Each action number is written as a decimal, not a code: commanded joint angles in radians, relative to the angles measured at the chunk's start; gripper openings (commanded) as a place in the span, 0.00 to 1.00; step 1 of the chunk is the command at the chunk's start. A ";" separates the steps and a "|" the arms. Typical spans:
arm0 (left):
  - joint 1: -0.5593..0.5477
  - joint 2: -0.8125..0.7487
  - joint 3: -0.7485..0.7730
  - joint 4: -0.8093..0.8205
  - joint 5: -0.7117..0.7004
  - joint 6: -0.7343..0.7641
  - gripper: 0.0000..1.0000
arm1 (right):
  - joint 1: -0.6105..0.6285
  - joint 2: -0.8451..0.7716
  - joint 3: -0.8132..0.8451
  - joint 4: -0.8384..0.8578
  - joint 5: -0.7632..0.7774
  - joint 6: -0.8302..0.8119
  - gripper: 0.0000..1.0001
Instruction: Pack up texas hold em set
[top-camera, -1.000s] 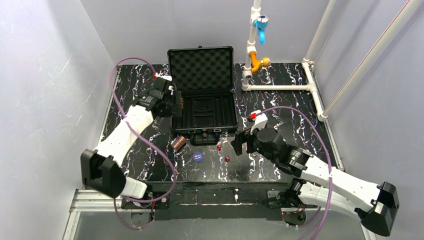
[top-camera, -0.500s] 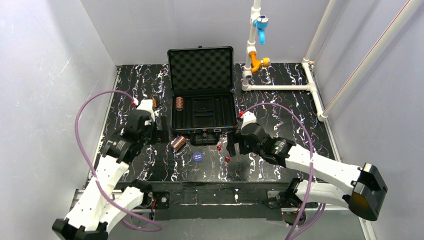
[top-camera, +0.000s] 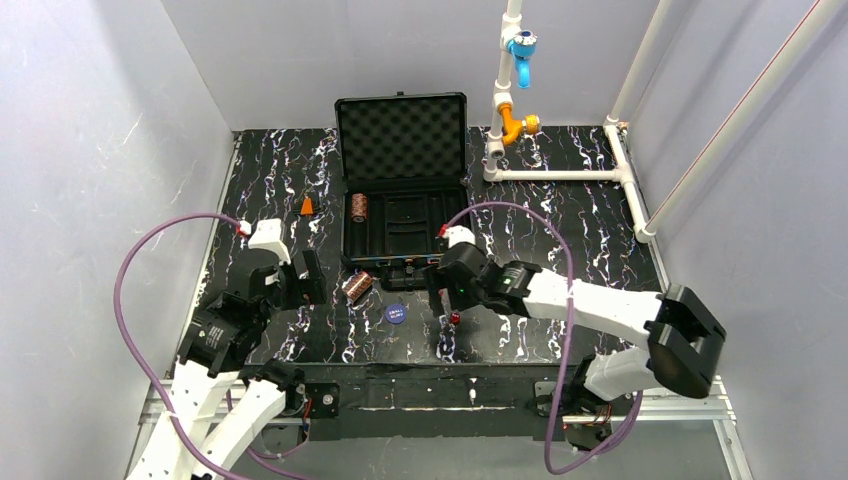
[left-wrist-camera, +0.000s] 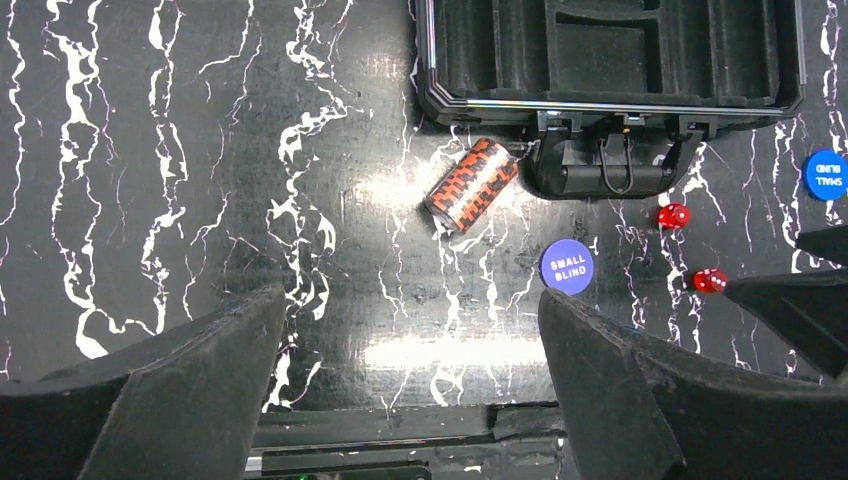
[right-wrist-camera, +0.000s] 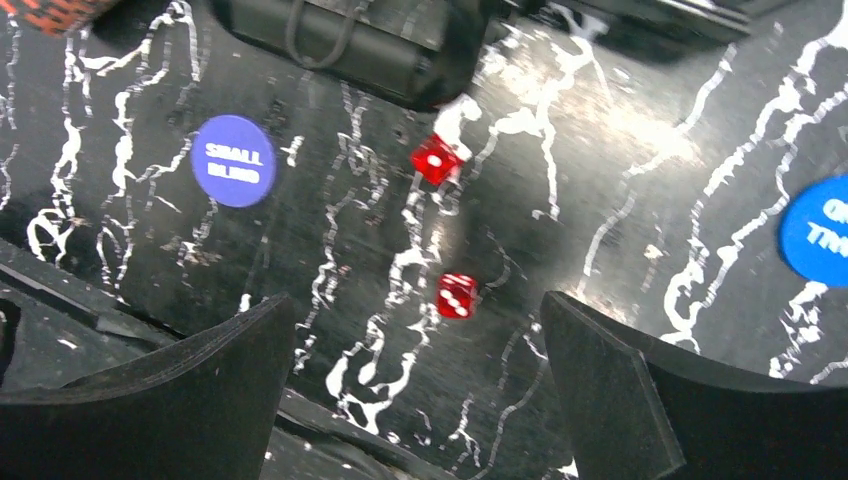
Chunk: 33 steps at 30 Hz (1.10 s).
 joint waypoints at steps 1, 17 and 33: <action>0.004 0.003 -0.011 -0.017 -0.025 -0.006 0.98 | 0.047 0.111 0.147 0.023 -0.002 -0.033 1.00; 0.004 -0.079 -0.024 -0.020 -0.098 -0.009 0.98 | 0.135 0.520 0.572 -0.043 -0.042 0.070 1.00; 0.004 -0.100 -0.028 -0.021 -0.109 -0.010 0.98 | 0.201 0.661 0.662 -0.281 0.067 0.161 0.91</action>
